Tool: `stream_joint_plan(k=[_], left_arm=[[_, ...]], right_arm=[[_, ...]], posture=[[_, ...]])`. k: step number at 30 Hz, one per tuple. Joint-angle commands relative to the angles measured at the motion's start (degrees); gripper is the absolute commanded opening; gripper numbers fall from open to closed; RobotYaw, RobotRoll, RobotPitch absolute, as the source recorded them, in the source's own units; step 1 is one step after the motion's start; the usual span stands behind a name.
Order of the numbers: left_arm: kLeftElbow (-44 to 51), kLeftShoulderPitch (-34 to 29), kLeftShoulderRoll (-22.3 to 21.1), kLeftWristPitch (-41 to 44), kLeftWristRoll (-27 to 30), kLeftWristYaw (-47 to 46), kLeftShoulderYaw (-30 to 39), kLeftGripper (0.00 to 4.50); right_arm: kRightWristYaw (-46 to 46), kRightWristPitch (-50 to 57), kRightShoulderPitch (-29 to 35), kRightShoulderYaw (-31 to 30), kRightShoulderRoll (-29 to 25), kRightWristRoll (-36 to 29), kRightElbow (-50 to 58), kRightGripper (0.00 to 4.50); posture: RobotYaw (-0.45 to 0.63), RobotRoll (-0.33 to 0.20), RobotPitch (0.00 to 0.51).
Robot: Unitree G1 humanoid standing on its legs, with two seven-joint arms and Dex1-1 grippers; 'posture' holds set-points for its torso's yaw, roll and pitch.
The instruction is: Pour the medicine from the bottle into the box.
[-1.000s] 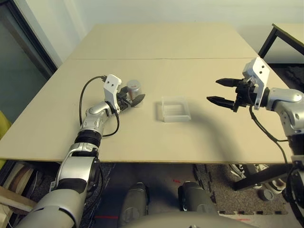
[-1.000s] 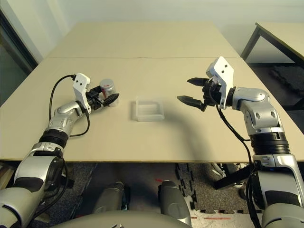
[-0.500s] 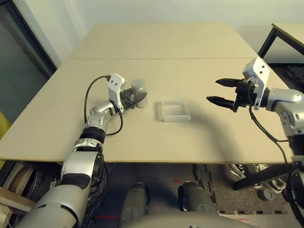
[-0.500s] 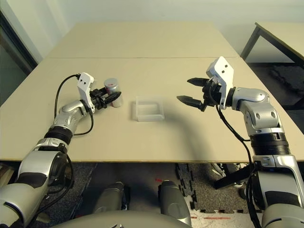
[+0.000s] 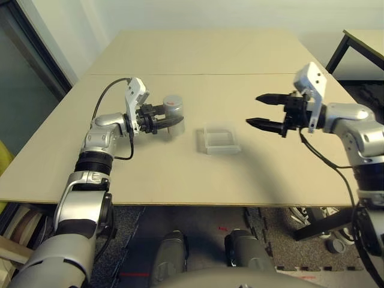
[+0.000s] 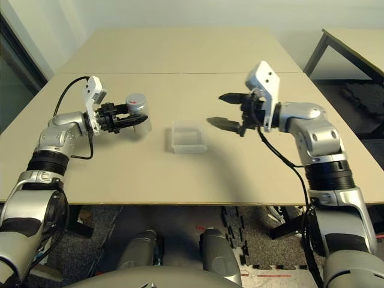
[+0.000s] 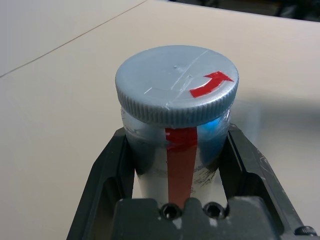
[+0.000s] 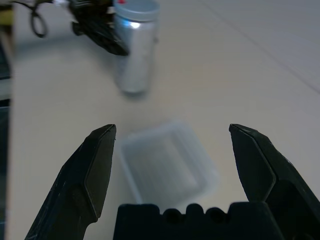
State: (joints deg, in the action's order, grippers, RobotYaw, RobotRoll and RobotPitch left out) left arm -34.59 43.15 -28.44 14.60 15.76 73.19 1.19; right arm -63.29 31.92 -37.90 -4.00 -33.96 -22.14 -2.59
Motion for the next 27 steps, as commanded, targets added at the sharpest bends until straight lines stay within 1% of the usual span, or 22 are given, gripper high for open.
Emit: stream_joint_plan(k=[1,4,7,10,14,20,27], left_arm=[[3.4,-0.6,-0.8,2.1,1.2,3.0,-1.4,2.54],[6.4,-1.1,-0.1,3.7,2.1,5.1,-2.4,2.54],[8.0,-1.7,-0.1,3.5,1.0,5.7,-4.2,2.54],[8.8,-2.4,0.2,2.4,0.6,5.8,-5.1,2.54],[10.4,-2.7,1.0,2.2,1.2,5.3,-5.7,2.54],[12.4,-3.1,1.5,1.9,1.7,5.4,-5.8,2.54],[13.2,-3.6,1.7,0.9,1.4,5.1,-6.3,2.54]], right_arm=[[-0.9,3.4,-3.5,-1.4,1.2,-2.3,1.7,4.5],[-1.7,5.0,-7.5,-2.9,4.0,-3.0,-0.2,4.5],[-2.0,4.5,-9.6,-3.9,5.7,-2.0,-2.7,4.5],[-2.6,3.2,-10.8,-5.4,6.6,-0.6,-4.9,4.5],[-3.5,4.5,-12.6,-6.9,9.2,-1.2,-5.9,4.5],[-4.2,5.9,-14.9,-7.4,12.2,-1.7,-8.4,4.5],[-6.3,5.8,-15.5,-8.9,13.9,-1.2,-9.3,4.5]], posture=[[-0.08,0.0,0.0],[-0.07,0.0,0.0],[-0.07,0.0,0.0],[-0.06,0.0,0.0],[-0.06,0.0,0.0],[-0.05,0.0,0.0],[-0.04,0.0,0.0]])
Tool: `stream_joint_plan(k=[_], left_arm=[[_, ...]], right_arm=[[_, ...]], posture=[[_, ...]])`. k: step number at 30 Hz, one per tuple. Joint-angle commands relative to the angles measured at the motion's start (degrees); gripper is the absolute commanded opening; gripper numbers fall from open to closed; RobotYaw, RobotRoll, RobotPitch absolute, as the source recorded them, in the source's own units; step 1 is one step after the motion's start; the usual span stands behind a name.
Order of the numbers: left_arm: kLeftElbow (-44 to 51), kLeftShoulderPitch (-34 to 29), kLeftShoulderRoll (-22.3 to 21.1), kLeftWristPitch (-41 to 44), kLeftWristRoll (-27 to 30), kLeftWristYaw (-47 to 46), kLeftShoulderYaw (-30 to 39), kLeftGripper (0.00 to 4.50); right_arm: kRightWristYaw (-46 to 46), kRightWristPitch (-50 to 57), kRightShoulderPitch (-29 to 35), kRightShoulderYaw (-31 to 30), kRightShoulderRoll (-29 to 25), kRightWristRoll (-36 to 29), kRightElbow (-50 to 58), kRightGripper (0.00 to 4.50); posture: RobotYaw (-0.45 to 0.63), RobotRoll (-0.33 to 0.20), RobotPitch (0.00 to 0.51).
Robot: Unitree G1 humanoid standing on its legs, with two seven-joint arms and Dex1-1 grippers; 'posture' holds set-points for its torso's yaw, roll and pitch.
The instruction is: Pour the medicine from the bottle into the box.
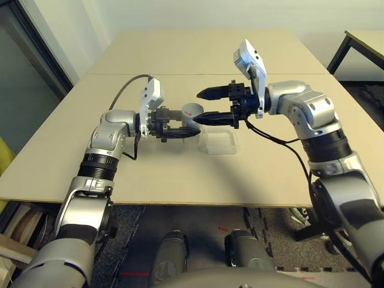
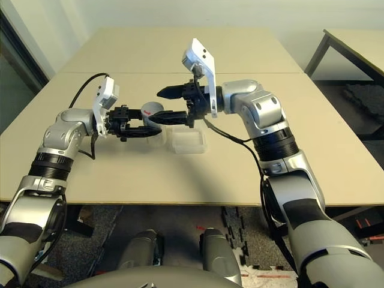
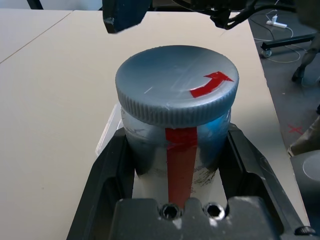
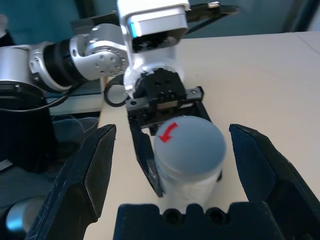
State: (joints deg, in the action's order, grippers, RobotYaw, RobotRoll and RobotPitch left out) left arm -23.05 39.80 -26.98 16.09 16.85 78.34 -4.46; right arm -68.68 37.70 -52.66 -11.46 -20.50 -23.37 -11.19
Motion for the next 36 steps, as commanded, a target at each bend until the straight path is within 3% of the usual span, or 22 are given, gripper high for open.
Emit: stream_joint_plan(k=[1,21,24,27,36], left_arm=[[1.8,-0.3,0.2,-0.6,0.4,-0.1,-0.7,2.54],[6.3,-1.5,0.9,0.1,2.6,-2.2,-0.1,2.54],[6.5,-1.8,0.9,0.1,2.8,-2.5,-0.1,2.54],[6.4,-1.8,0.9,0.1,3.0,-2.7,-0.1,2.54],[7.0,-1.6,0.6,1.7,5.2,-2.1,0.4,2.54]], right_arm=[[-1.0,-0.2,-0.8,-1.6,0.7,0.3,-1.1,4.5],[-1.9,-5.8,-3.2,-1.5,3.7,3.1,-10.4,4.5],[-1.9,-5.6,-3.6,-1.1,4.1,2.8,-10.9,3.88],[-2.3,-5.3,-3.7,-1.0,4.2,2.6,-11.0,2.81],[-5.9,-4.5,-2.9,-1.1,3.5,1.0,-10.1,2.72]], posture=[[-0.04,0.0,0.0],[-0.01,0.0,0.0],[-0.01,0.0,0.0],[-0.01,0.0,0.0],[-0.01,0.0,0.0]])
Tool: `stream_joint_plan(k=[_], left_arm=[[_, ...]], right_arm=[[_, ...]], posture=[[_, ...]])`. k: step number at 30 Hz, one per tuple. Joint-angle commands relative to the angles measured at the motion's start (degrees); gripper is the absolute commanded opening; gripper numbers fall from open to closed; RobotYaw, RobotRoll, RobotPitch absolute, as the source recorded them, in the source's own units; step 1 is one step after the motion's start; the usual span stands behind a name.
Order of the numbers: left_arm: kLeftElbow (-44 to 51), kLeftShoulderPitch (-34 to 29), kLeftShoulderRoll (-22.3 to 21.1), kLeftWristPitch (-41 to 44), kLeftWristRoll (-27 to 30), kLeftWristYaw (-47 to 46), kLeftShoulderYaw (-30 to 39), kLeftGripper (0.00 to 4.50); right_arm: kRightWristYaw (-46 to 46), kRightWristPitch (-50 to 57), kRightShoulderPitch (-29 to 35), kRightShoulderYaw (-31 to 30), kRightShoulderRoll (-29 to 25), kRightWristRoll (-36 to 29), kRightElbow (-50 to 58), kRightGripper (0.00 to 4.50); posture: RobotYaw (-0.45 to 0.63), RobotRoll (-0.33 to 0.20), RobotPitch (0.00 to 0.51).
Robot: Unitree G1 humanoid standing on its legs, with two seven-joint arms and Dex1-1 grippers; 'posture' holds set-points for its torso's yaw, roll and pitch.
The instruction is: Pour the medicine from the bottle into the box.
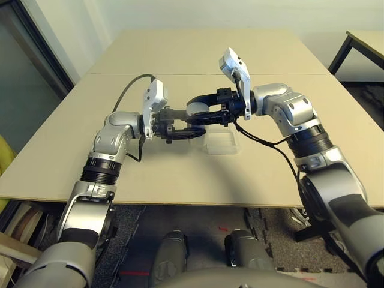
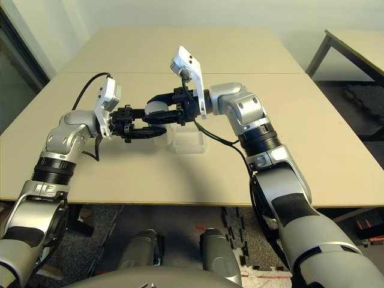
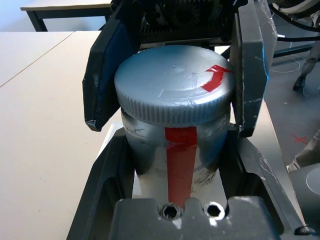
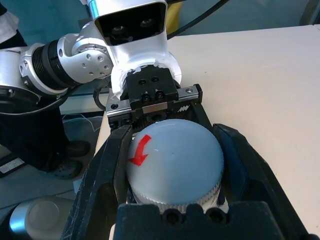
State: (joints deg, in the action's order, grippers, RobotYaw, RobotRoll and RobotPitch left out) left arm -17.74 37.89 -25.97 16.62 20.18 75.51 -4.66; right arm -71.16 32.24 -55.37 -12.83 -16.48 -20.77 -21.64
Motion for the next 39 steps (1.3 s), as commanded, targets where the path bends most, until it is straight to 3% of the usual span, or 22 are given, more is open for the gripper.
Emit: stream_joint_plan(k=[1,6,12,20,25,26,39], left_arm=[[1.9,0.5,-0.5,1.5,2.2,0.9,0.7,2.54],[3.7,0.6,-1.6,4.0,3.5,3.4,0.2,2.54],[6.0,0.1,-2.7,6.0,4.6,4.5,-0.6,2.54],[7.6,-0.1,-4.3,6.8,5.2,4.8,-1.7,2.54],[8.6,-1.1,-5.1,6.9,5.2,5.5,-2.5,2.54],[8.8,-1.2,-5.1,6.8,5.3,5.4,-2.6,2.54],[13.2,-3.4,-5.8,8.6,6.8,4.3,-2.4,2.54]], right_arm=[[-4.5,1.3,0.0,0.2,-0.8,-2.1,0.6,2.72],[-14.0,6.4,0.5,-0.8,-3.2,-7.7,5.1,2.72],[-20.4,9.7,-0.2,-3.1,-5.5,-10.0,7.3,2.72],[-20.9,9.3,-0.1,-3.8,-4.9,-9.6,7.5,2.71],[-19.2,9.8,0.0,-3.1,-4.3,-9.5,7.4,4.37],[-19.1,9.7,0.0,-3.0,-4.3,-9.4,7.3,4.5],[-15.9,5.1,-1.8,-0.2,-4.1,-6.8,-0.2,4.5]], posture=[[-0.01,0.0,0.0],[0.0,0.0,0.0],[0.02,0.0,0.0],[0.02,0.0,0.0],[0.02,0.0,0.0],[0.02,0.0,0.0],[0.02,0.0,0.0]])
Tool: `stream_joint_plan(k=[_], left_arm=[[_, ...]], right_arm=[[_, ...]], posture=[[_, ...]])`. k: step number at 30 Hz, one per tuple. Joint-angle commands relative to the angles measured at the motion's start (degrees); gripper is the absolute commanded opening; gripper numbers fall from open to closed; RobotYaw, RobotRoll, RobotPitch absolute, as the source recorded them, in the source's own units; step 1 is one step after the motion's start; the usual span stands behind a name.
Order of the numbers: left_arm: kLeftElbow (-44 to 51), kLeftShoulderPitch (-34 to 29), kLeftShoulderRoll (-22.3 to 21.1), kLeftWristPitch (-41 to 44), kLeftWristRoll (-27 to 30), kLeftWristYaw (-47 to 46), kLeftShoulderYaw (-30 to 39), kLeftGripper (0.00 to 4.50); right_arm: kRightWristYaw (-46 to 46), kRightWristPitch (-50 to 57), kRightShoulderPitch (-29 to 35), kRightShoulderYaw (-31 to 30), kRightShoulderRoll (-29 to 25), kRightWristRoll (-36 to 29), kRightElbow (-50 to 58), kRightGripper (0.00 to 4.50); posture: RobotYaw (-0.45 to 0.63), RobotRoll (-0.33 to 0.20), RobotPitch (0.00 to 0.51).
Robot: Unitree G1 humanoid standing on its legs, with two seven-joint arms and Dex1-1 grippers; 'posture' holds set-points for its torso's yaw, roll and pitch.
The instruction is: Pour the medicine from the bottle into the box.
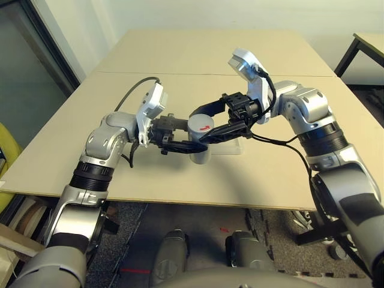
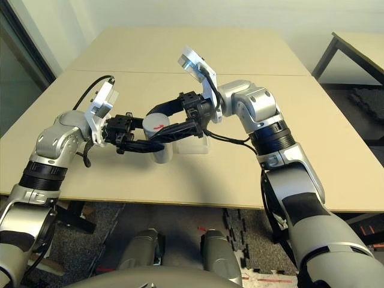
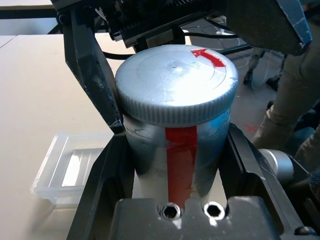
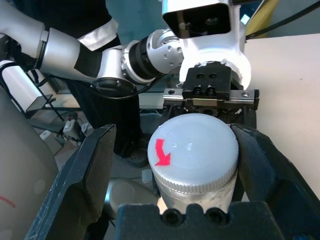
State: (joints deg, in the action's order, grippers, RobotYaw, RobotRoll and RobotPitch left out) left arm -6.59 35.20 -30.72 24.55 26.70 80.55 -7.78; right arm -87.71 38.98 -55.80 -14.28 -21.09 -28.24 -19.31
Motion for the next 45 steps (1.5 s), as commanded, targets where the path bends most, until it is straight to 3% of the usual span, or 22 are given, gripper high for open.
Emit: stream_joint_plan(k=[1,31,45], left_arm=[[2.5,-0.9,-1.1,0.8,0.5,-0.9,0.7,2.54],[5.1,-1.1,-1.1,2.4,2.2,-3.5,2.2,2.54],[7.6,-3.5,-1.9,3.3,2.9,-4.2,2.7,2.54]], right_arm=[[0.9,-2.1,-1.6,1.4,0.6,0.8,-3.3,4.5],[2.6,-7.9,-1.4,1.9,4.1,4.9,-9.3,4.5],[0.9,-10.2,-5.0,4.8,-0.1,5.4,-17.9,4.5]], posture=[[0.02,0.0,0.0],[0.03,0.0,0.0],[0.04,0.0,0.0]])
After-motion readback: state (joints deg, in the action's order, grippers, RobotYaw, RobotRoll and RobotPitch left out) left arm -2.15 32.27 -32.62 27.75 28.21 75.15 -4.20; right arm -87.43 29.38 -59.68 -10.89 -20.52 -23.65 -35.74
